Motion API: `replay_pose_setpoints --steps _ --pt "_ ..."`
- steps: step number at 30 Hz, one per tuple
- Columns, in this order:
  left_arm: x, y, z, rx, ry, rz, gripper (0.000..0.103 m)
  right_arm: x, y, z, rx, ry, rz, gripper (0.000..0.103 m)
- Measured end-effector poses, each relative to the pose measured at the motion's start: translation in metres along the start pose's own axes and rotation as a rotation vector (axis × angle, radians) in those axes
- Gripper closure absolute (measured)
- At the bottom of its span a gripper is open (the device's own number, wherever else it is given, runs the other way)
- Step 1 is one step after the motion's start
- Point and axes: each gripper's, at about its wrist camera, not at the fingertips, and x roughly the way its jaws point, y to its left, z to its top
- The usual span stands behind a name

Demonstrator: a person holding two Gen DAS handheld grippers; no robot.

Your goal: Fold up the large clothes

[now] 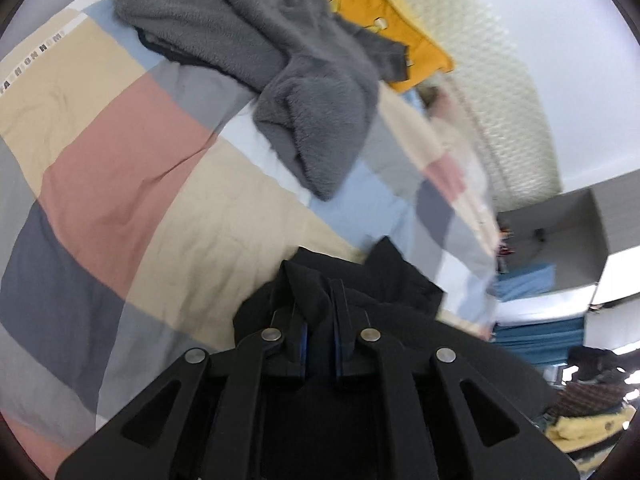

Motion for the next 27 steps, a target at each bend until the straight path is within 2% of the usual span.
replay_pose_setpoints --steps 2,5,8,9,11,12,15,16,18,20,21,23,25,27 --pt "0.016 -0.003 0.002 0.032 0.001 0.051 0.092 0.008 -0.005 0.002 0.009 0.001 -0.001 0.096" --pt "0.031 -0.004 0.002 0.018 0.04 0.095 0.093 0.006 -0.01 0.002 0.026 0.011 0.031 0.094" --pt "0.028 -0.003 0.01 0.009 0.067 0.087 0.092 0.001 -0.013 0.006 0.02 0.038 0.094 0.085" --pt "0.026 0.0 0.013 -0.014 0.082 0.074 0.091 -0.001 -0.013 0.007 0.02 0.041 0.115 0.077" --pt "0.023 0.006 0.019 -0.063 0.112 0.032 0.079 -0.006 -0.011 0.009 0.008 0.045 0.147 0.06" --pt "0.023 0.006 0.02 -0.081 0.113 0.018 0.075 -0.008 -0.01 0.01 0.006 0.045 0.16 0.057" --pt "0.012 0.012 0.022 -0.136 0.082 0.001 0.047 -0.014 -0.009 0.014 0.005 0.045 0.181 0.055" --pt "0.008 0.013 0.023 -0.141 0.063 0.022 0.029 -0.017 -0.01 0.015 0.005 0.046 0.179 0.055" --pt "-0.001 0.014 0.023 -0.127 0.031 0.04 0.025 -0.024 -0.012 0.018 0.0 0.041 0.184 0.054" --pt "-0.008 0.01 0.022 -0.089 0.026 0.036 0.025 -0.034 -0.016 0.023 -0.001 0.018 0.17 0.054" --pt "-0.018 0.004 0.018 -0.038 0.006 0.044 0.025 -0.04 -0.018 0.027 0.001 0.004 0.162 0.054" --pt "-0.035 -0.012 0.008 0.088 -0.058 0.111 0.025 -0.056 -0.02 0.031 -0.009 -0.041 0.136 0.052" --pt "-0.052 -0.031 -0.011 0.234 -0.12 0.161 0.025 -0.07 -0.01 0.03 -0.08 -0.077 0.1 0.052" --pt "-0.067 -0.048 -0.036 0.342 -0.158 0.143 0.025 -0.076 0.008 0.024 -0.173 -0.079 0.077 0.052"
